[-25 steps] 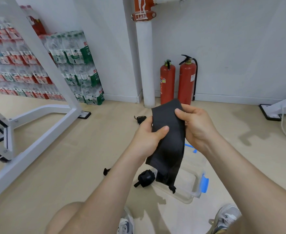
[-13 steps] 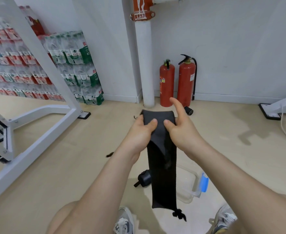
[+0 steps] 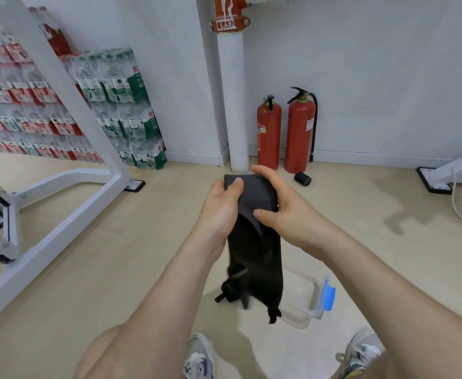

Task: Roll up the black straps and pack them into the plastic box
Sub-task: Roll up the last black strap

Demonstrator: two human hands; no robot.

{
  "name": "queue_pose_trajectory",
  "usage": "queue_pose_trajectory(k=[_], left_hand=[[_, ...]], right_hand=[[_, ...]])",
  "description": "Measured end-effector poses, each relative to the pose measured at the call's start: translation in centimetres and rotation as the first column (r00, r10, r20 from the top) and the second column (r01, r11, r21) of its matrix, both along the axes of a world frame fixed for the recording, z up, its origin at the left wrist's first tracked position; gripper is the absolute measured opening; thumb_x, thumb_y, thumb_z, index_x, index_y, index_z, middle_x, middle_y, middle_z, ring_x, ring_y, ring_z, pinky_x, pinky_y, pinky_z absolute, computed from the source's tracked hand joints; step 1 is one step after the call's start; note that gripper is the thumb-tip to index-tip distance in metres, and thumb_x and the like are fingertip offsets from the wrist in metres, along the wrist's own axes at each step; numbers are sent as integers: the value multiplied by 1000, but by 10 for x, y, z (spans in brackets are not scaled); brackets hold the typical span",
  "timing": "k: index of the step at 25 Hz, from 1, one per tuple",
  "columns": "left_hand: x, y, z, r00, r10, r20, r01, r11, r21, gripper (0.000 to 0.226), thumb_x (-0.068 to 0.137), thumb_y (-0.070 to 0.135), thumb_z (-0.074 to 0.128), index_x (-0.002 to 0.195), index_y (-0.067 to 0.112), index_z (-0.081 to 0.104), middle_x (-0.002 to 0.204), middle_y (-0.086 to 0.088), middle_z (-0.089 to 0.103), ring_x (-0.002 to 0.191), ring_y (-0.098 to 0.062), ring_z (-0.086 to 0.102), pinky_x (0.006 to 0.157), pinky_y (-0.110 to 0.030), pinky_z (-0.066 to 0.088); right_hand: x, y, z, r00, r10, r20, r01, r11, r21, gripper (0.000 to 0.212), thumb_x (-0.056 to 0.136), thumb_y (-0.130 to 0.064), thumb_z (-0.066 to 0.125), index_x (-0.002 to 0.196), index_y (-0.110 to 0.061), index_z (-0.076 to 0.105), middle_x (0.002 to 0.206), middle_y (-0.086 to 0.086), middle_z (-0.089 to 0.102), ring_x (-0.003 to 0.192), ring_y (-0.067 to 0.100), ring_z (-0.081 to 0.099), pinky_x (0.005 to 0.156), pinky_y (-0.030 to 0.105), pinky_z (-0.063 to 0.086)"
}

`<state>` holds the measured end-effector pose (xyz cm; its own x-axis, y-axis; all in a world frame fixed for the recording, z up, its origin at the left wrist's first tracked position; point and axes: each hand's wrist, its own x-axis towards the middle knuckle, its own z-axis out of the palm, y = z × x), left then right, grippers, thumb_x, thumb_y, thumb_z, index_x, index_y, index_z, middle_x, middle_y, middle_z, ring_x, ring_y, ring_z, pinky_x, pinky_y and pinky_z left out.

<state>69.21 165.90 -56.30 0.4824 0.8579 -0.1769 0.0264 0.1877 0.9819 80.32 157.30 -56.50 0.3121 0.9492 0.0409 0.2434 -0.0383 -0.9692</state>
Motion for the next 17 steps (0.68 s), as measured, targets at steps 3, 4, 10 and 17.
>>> queue_pose_trajectory(k=[3,4,10,17], left_hand=[[1,0,-2,998,-54,-29,55,998,26,29,104,24,49,129,10,49,112,-13,68,99,-27,69,85,-42,58],[1,0,-1,997,-73,-25,74,996,48,30,103,22,49,130,10,48,114,-13,67,100,-26,69,84,-41,58],[-10,9,0,947,-301,-115,306,952,30,36,102,24,52,137,20,44,124,-6,66,110,-24,67,95,-45,55],[1,7,-2,1000,0,22,-2,995,97,24,101,22,55,123,13,55,113,-8,70,103,-22,68,89,-39,57]], right_hand=[[-1,3,0,988,-42,-150,37,999,-39,81,86,10,55,145,-41,31,123,-1,49,105,20,63,88,35,58],[-2,4,-1,980,-62,-189,56,998,-32,80,86,8,57,146,-38,31,126,2,49,106,21,62,89,36,57],[-1,3,-1,957,-178,-229,203,975,89,77,90,-2,65,146,-42,32,121,4,59,103,17,66,86,34,59],[4,0,6,917,-92,387,76,995,57,76,93,-30,63,148,-49,13,127,1,59,100,17,65,86,40,57]])
